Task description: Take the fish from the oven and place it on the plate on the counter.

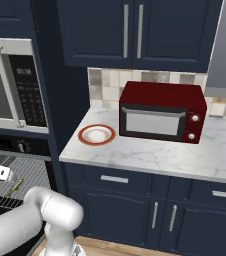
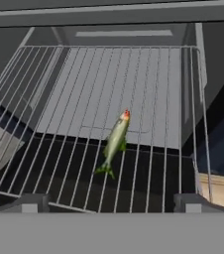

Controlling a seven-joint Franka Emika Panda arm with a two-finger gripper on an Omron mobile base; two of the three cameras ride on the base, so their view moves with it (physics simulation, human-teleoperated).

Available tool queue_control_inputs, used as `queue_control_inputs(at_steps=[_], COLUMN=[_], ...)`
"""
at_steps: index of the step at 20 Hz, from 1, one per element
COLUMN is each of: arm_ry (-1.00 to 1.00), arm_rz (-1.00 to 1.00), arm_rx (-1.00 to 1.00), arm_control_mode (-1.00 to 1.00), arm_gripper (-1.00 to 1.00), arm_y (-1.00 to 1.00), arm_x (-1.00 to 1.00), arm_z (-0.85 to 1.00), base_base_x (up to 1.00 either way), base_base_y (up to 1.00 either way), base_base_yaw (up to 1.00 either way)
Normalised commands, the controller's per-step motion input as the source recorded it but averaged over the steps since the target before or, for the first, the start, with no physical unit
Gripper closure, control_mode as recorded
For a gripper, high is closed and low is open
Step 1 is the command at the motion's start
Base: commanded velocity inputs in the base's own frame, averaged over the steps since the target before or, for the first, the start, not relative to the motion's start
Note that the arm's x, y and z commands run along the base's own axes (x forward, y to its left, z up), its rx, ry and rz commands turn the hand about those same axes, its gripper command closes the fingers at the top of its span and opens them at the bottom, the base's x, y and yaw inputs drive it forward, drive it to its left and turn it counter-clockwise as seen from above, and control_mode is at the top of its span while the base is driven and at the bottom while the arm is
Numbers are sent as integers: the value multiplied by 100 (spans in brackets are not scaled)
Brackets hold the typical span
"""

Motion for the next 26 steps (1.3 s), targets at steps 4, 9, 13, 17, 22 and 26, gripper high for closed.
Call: queue_control_inputs(at_steps=[4,9,13,17,22,26], arm_ry=[13,23,2,0,2,9], arm_rz=[0,0,0,0,0,-1], arm_rx=[18,6,-2,-6,-7,-5], arm_control_mode=[-100,-100,-100,-100,-100,-100], arm_gripper=[-100,-100,-100,-100,-100,-100], arm_y=[0,0,0,0,0,8], arm_x=[17,13,17,9,28,39], arm_z=[-2,-18,-41,-27,-40,-36], base_base_x=[0,0,0,0,0,0], base_base_y=[0,0,0,0,0,0], base_base_yaw=[0,0,0,0,0,0])
